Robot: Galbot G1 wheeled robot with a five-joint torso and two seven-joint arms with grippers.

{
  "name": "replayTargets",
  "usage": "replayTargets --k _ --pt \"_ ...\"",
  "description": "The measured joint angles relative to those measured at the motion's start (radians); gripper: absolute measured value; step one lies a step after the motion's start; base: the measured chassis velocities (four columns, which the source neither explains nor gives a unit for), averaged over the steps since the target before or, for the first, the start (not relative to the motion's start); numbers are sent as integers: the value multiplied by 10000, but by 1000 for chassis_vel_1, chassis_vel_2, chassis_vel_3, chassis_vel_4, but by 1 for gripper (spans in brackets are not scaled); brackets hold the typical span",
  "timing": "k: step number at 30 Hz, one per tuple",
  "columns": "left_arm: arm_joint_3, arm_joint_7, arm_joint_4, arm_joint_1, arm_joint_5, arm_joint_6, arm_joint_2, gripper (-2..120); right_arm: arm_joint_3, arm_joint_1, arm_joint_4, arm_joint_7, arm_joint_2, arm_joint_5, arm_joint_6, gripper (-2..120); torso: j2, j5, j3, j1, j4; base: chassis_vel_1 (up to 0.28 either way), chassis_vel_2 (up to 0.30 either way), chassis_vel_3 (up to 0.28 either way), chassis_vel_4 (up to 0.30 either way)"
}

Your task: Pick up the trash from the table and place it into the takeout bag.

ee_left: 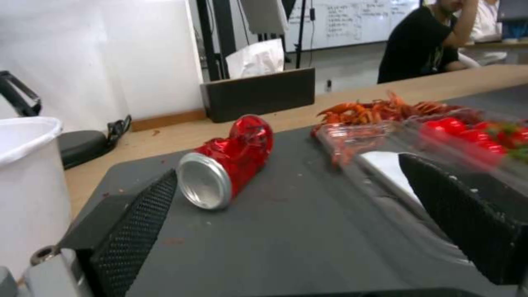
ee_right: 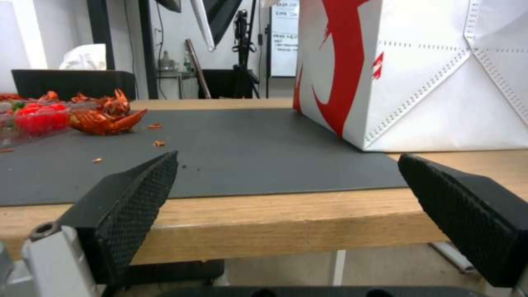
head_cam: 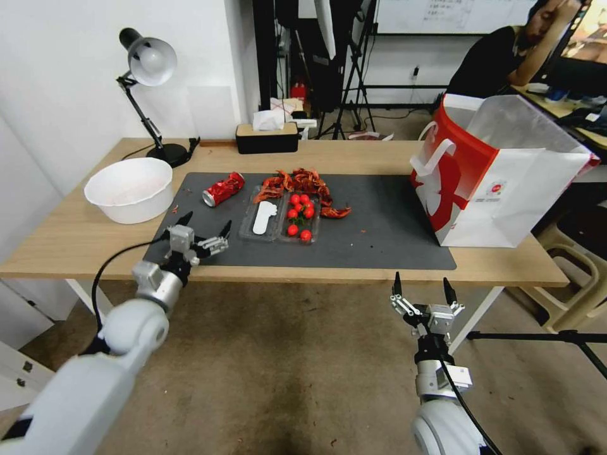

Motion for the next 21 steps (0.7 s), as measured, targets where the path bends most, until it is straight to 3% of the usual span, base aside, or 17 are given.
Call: replayTargets --k 3,4,5,8,14,21 --pt "596 280 654 -1103 -656 211 528 100 30 -14 11 -3 11 -23 -14 100 0 0 0 -1 0 0 0 0 0" --pt "923 586 1227 -1765 -1146 301 876 100 49 -23 16 -3 27 -44 -36 100 0 2 0 0 1 0 0 0 0" --pt "923 586 1227 -1765 -1146 301 876 100 49 -23 16 -3 27 -44 -36 100 0 2 0 0 1 0 0 0 0" --pt "1480 1366 2547 -3047 -1937 386 1380 100 114 -4 26 -4 59 -78 -112 100 0 0 0 0 3 0 0 0 0" --pt "2154 2266 3882 -4525 -2453 379 1674 100 158 74 24 0 70 -85 -206 100 0 1 0 0 3 0 0 0 0" --pt "2744 3027 4891 -5471 -2751 330 1662 100 159 167 -43 7 106 -90 -236 100 -1 2 0 0 1 0 0 0 0"
